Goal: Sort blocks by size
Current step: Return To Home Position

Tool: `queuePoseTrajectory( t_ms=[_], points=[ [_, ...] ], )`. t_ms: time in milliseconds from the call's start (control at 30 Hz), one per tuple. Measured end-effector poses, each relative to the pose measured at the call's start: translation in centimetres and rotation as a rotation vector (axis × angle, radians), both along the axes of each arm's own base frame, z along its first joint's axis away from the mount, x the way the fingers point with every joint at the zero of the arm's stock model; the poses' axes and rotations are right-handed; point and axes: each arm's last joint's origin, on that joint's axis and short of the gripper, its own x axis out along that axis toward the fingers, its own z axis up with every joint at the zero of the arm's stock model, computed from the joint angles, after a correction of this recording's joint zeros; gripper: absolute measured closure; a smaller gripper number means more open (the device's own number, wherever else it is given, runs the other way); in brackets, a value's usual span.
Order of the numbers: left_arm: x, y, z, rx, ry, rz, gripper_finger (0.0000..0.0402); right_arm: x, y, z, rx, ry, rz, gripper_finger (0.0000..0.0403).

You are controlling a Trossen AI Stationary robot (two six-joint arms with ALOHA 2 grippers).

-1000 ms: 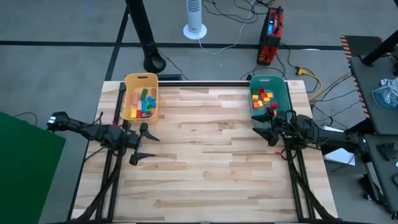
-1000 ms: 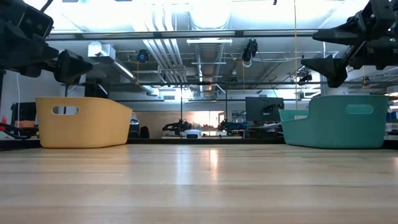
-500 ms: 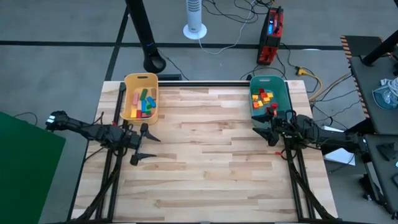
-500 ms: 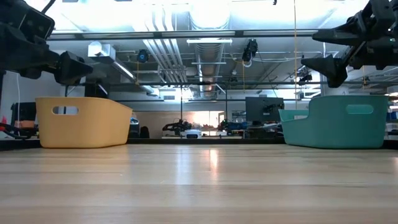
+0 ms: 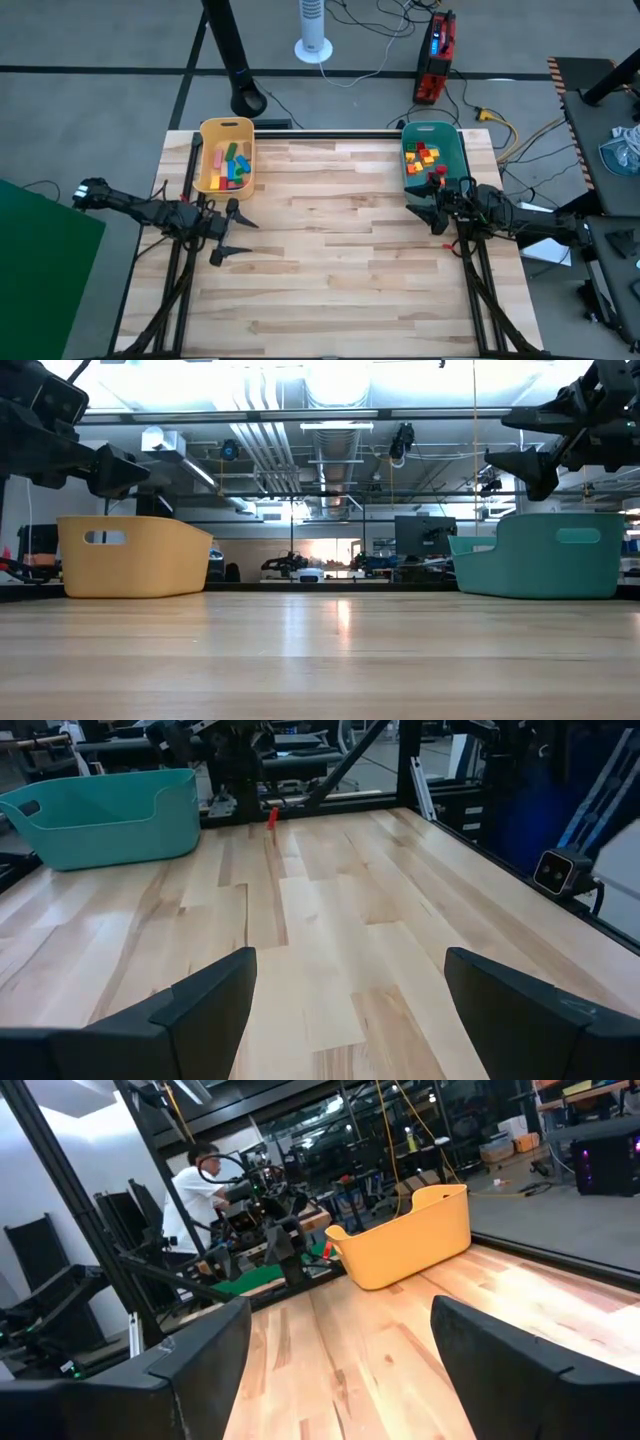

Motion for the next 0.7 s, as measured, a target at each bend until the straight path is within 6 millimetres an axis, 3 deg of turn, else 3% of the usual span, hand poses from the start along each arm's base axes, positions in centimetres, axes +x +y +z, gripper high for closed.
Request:
queuePoseTrajectory(
  t_ms=[367, 700],
  points=[
    [0.02, -0.01, -0.05, 0.001, 0.005, 0.000, 0.0091, 0.00, 0.00, 0.00, 0.000, 0.000, 0.000, 0.0110],
    [0.02, 0.00, -0.05, 0.001, 0.004, 0.000, 0.0091, 0.00, 0.00, -0.01, 0.000, 0.000, 0.000, 0.0084]
  ],
)
